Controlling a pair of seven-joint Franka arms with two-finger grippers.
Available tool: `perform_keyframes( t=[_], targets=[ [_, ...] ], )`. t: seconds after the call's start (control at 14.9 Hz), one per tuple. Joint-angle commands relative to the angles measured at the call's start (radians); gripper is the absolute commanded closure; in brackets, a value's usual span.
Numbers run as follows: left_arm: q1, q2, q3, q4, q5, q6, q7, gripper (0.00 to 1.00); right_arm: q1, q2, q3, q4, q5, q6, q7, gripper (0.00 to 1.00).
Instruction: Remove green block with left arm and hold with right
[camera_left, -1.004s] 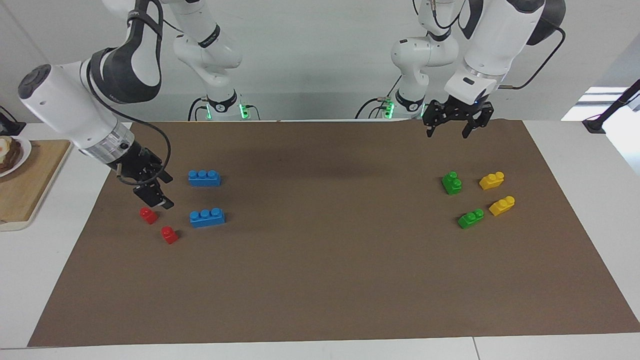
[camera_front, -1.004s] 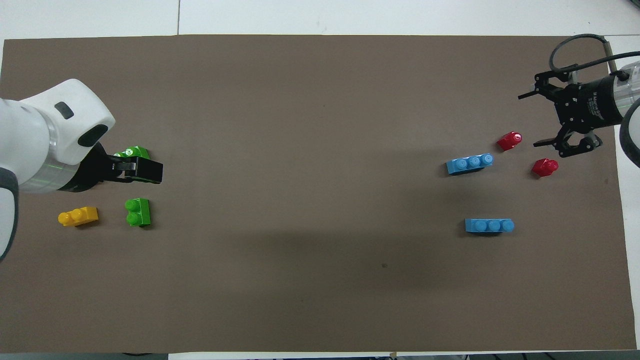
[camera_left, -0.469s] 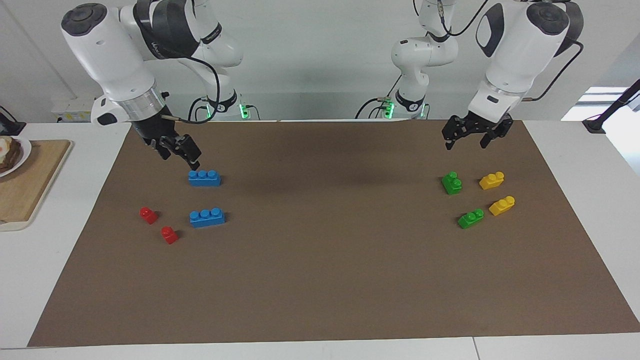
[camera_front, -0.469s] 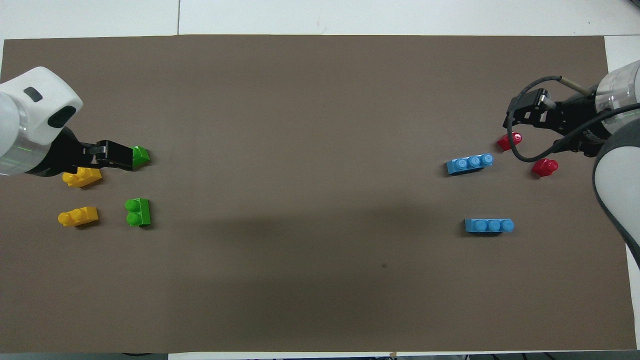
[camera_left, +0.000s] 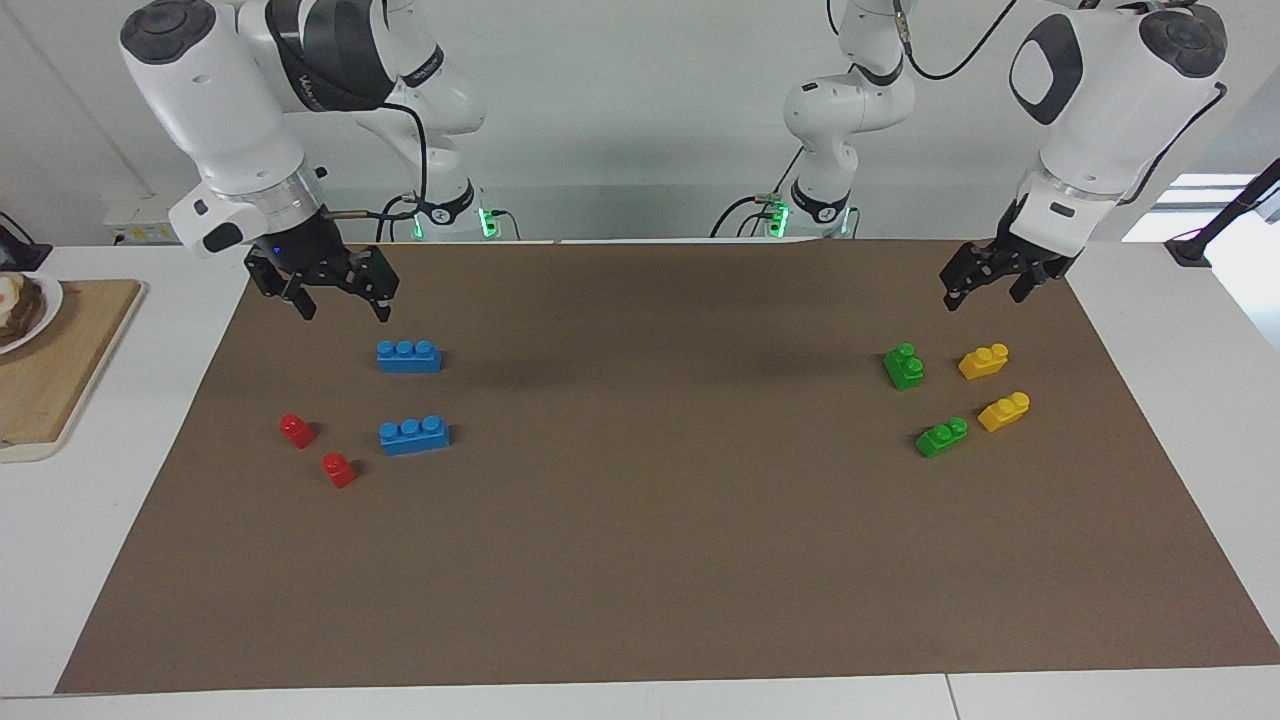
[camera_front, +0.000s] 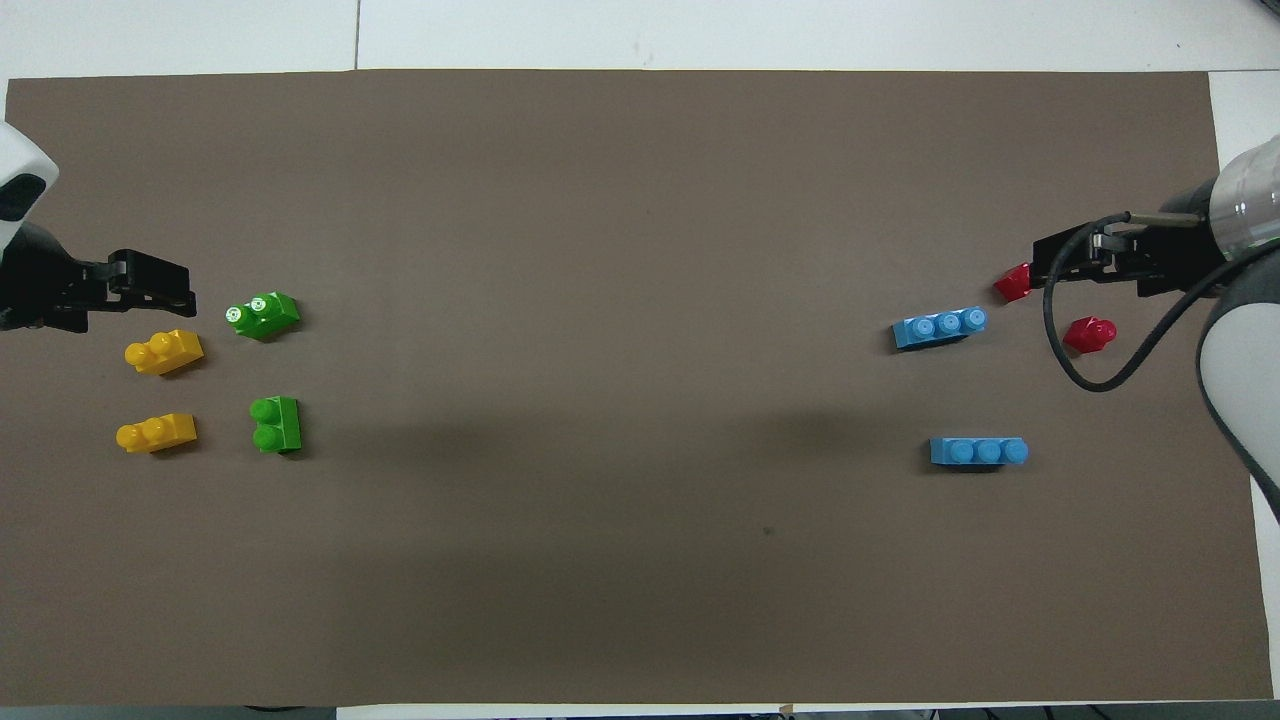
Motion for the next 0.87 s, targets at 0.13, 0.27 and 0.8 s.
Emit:
perform_keyframes(
  t=[0.13, 0.27, 0.8],
  targets=[
    [0.003, 0.029, -0.004, 0.039, 0.017, -0.041, -0.006, 0.00, -0.015, -0.012, 0.006, -0.009, -0.028, -0.011, -0.040, 0.00],
    [0.003, 0.028, -0.004, 0.034, 0.019, -0.041, -0.004, 0.00, -0.014, -0.012, 0.006, -0.007, -0.034, -0.013, -0.042, 0.00],
    [0.003, 0.028, -0.004, 0.032, 0.025, -0.038, -0.004, 0.00, -0.014, -0.012, 0.006, -0.004, -0.041, -0.033, -0.053, 0.00]
  ],
)
